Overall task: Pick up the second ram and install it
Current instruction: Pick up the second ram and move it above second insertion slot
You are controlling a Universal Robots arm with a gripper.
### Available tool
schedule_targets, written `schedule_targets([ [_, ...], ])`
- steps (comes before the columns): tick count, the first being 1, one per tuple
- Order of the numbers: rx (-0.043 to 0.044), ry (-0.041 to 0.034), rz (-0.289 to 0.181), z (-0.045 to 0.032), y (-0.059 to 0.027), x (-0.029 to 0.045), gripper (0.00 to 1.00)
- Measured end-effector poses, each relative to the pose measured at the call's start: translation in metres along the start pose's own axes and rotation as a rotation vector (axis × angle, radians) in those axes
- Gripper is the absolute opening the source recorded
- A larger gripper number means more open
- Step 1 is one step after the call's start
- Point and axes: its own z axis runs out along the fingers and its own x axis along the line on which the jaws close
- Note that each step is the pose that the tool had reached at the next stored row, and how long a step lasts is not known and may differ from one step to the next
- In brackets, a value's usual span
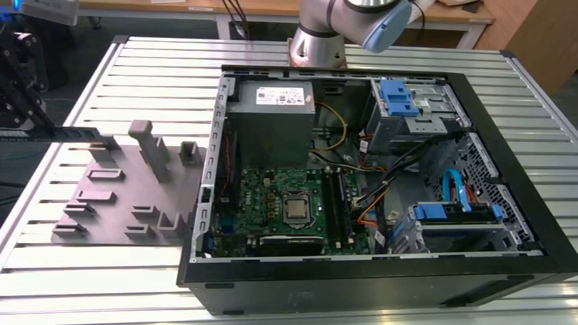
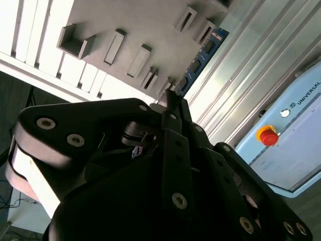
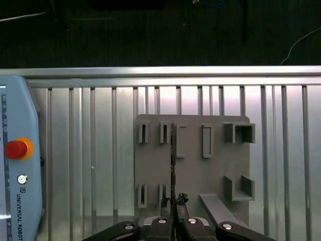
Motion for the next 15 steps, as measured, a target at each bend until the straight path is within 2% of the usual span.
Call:
schedule_targets([
  [4,-0.0001,0.0001,0.0,-0.0105,0.0001,-0.0002,0.11],
  [15,0.0,0.0,0.0,-0.0328,0.0004,-0.0006,0.11],
])
